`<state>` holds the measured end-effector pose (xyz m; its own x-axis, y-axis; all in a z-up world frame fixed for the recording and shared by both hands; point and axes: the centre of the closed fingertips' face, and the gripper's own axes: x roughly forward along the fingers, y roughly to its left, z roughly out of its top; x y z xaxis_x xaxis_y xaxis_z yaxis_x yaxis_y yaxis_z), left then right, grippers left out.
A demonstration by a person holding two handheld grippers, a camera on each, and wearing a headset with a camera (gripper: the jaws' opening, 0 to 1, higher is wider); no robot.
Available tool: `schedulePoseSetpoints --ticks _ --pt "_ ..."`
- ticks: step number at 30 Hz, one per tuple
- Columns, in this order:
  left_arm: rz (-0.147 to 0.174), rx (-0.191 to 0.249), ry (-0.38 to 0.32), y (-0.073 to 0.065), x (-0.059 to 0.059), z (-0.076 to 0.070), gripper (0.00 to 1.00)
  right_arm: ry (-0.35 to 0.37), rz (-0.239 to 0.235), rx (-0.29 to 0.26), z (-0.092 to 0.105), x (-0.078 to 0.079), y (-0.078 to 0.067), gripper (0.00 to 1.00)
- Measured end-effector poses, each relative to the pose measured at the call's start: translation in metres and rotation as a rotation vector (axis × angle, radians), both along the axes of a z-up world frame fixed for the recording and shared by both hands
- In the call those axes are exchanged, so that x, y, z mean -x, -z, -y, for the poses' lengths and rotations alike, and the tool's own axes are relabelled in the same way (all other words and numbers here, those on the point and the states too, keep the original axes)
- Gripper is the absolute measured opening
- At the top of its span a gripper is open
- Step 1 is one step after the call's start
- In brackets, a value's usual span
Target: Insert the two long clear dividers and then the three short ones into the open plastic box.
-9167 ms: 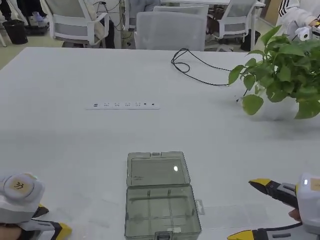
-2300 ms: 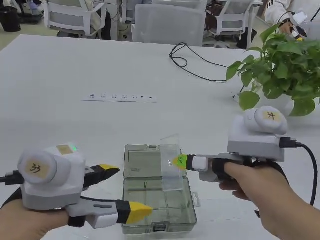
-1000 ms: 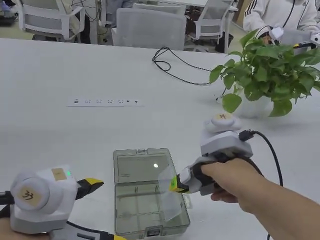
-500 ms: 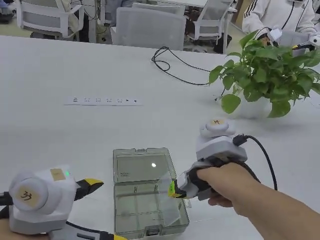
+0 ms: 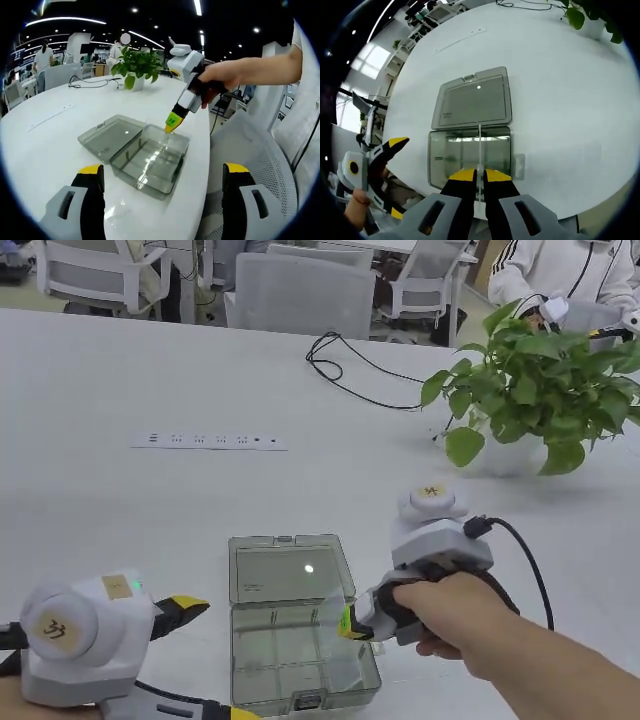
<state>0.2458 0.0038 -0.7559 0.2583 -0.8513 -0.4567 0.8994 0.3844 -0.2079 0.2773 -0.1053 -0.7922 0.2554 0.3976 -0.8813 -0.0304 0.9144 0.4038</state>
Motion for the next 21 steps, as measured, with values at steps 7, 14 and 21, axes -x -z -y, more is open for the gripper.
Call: schedulePoseSetpoints --ticks 7,14,21 --pt "-0.005 0.005 -0.001 0.0003 0.0007 0.0000 1.00 0.000 0.004 0.002 -0.0006 -0.0002 0.0013 0.07" --pt "-0.008 0.005 -0.002 0.0013 0.0016 -0.0005 1.00 -0.004 0.006 0.008 -0.0013 -0.0014 0.0040 0.07" --pt "-0.007 0.003 -0.003 0.0018 0.0021 -0.0009 1.00 -0.047 0.018 0.040 -0.0050 -0.0017 0.0029 0.07"
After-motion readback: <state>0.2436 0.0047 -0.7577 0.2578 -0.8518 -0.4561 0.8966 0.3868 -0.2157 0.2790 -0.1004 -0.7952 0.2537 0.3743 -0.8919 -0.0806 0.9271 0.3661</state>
